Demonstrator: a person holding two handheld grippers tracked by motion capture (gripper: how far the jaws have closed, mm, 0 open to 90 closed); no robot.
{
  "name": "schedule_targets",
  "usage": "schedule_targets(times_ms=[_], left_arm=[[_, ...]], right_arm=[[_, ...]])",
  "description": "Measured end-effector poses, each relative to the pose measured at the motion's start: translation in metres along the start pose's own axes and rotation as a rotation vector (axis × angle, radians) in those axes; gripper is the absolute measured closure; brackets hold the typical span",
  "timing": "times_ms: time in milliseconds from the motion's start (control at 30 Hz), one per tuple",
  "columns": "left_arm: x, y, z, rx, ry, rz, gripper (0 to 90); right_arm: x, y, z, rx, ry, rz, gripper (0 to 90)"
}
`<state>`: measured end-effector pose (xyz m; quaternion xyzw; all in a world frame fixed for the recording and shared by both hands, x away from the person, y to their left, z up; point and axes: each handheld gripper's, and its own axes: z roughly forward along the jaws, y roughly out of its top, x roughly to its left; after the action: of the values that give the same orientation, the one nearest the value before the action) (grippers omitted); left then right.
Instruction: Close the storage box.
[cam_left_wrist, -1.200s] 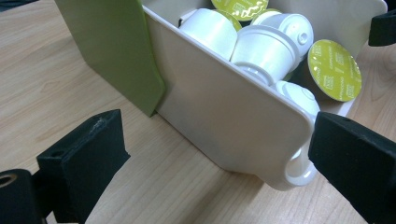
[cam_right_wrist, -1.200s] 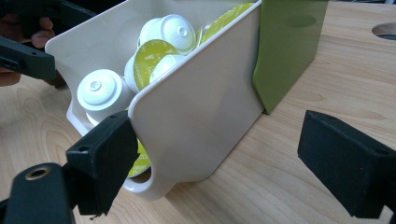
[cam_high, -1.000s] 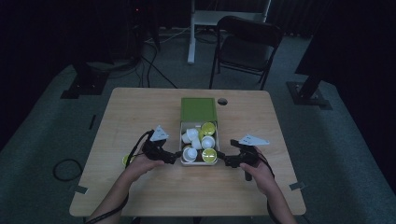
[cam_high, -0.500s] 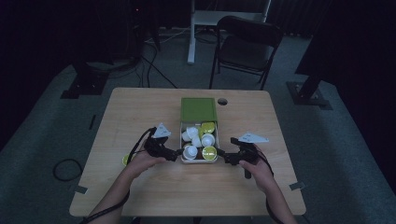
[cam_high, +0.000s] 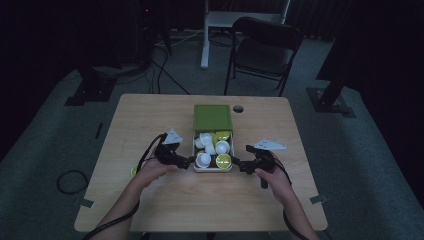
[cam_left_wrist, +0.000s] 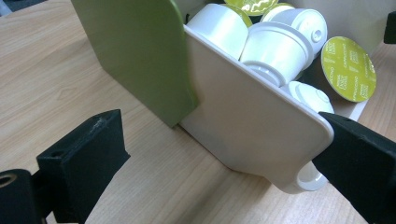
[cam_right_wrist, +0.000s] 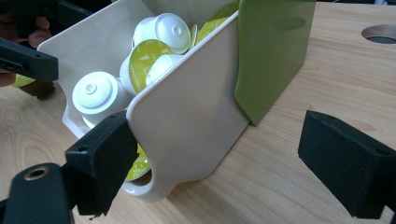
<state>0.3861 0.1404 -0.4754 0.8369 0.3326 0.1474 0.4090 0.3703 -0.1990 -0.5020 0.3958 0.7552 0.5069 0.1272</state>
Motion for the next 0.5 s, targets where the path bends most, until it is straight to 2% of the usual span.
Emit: schedule_targets(times_ms=[500], left_arm=[[0.0083, 0.0071, 0.0062, 0.010, 0.005, -0.003, 4.1]], right_arm=[[-0.0055, 0.0084, 0.0070, 0.015, -0.017, -0.013, 11.7]])
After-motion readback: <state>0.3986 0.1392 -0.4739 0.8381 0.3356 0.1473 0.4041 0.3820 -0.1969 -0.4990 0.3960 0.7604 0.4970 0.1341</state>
